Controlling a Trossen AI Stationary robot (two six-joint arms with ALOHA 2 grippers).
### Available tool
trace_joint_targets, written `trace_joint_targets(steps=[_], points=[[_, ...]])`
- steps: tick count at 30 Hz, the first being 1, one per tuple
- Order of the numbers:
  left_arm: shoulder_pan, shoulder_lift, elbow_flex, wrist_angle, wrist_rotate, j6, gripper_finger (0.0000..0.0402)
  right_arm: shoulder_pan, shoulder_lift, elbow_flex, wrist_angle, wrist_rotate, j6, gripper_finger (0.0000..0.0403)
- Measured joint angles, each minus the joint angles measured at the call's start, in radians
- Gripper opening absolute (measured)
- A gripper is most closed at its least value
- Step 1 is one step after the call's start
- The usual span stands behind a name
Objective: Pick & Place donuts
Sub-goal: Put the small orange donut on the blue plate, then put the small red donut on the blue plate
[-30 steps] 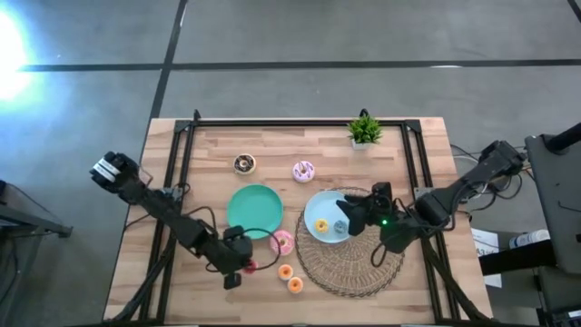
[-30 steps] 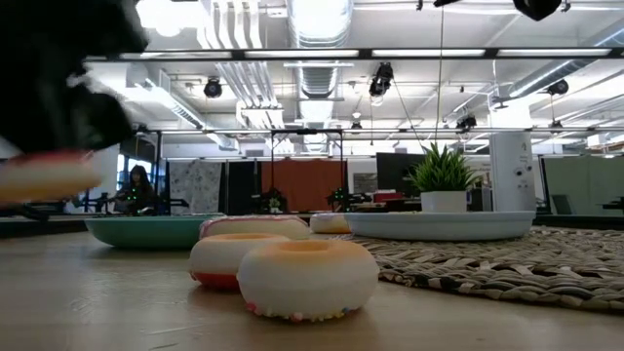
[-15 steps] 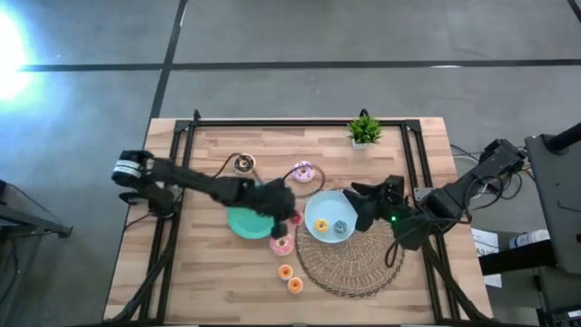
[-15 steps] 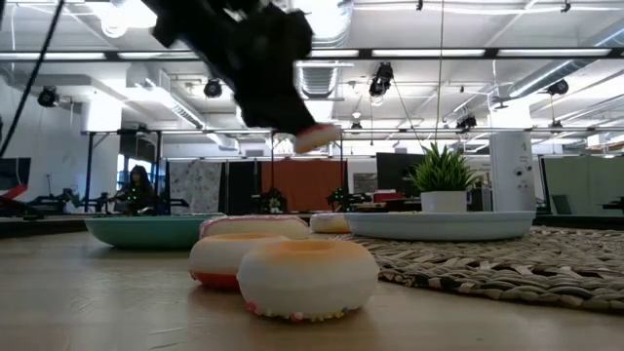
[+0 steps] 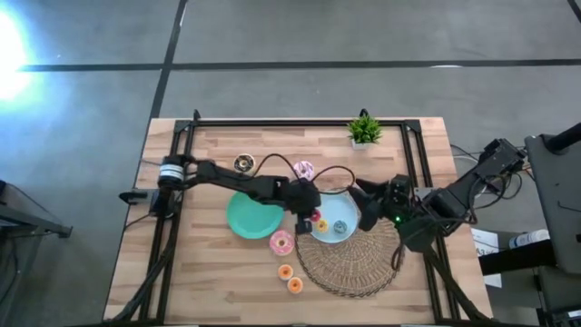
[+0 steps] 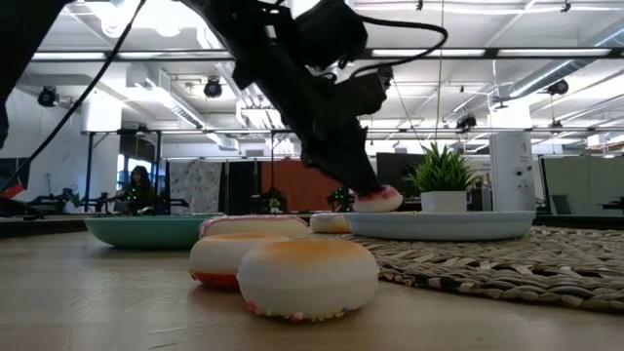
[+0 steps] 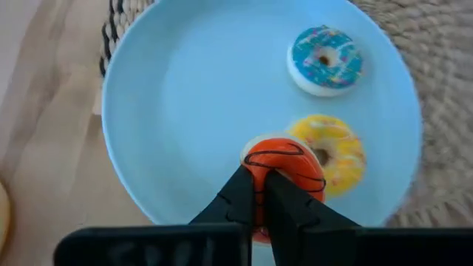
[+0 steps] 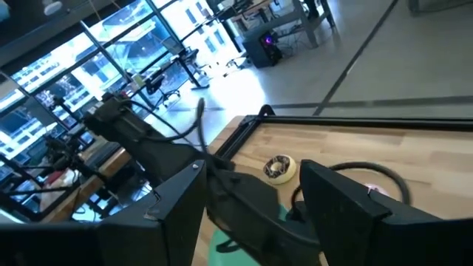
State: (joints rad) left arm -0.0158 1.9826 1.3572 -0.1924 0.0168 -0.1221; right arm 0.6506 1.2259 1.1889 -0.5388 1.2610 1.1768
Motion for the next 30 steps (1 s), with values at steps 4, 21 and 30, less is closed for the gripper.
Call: trace_joint_targets(steps=[4, 21, 30], points=[[0.001, 0.006, 0.006, 0.003, -0.035, 0.016, 0.0027, 0.006, 0.0, 0.0, 0.0, 0.001, 0.001, 0.0211], [0.0, -0.036, 0.0, -0.091, -0.105, 0.05, 0.0121, 0.006, -0.001, -0.014, -0.005, 0.025, 0.028, 0.0211], [-0.035, -0.219, -0.097, -0.19, 0.011, 0.09, 0.0122, 0.006, -0.001, -0.026, -0.009, 0.017, 0.047, 0.0211]])
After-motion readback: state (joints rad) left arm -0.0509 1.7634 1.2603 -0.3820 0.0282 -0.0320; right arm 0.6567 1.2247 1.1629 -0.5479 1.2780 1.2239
